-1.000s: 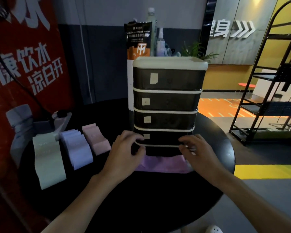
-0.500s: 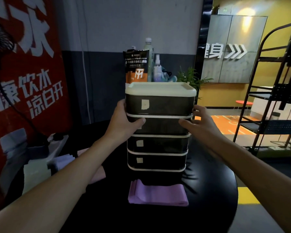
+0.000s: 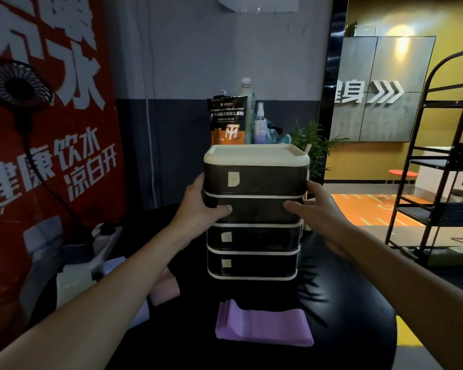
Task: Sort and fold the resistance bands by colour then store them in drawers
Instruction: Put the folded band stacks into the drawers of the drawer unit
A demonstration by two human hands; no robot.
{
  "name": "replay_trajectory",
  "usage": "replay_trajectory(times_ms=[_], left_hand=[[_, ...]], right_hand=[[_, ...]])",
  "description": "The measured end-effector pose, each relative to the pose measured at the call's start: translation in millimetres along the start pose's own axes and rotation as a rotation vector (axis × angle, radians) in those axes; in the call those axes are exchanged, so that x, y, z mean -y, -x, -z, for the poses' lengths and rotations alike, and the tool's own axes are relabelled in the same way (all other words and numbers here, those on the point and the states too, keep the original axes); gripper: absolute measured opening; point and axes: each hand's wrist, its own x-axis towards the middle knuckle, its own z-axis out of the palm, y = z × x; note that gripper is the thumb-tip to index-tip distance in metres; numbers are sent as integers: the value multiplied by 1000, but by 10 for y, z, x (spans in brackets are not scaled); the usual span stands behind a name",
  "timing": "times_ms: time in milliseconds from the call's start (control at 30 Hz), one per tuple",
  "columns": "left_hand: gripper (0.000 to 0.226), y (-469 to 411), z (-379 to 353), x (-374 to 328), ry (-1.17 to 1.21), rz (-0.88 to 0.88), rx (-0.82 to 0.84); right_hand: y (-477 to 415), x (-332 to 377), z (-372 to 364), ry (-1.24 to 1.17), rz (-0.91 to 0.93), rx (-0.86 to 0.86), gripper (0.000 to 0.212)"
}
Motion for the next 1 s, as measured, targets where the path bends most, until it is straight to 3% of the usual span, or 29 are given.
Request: replay_trajectory(times_ms=[67, 300, 1000], left_hand=[[95, 46, 21, -16, 1, -5, -9], [82, 285, 68, -106, 53, -44, -22], [75, 761, 124, -192, 143, -94, -62]], right_hand=[[22, -19, 27, -11, 5, 10, 52], [276, -12, 87, -34, 13, -3, 57], [778, 42, 144, -49, 144, -53, 62]])
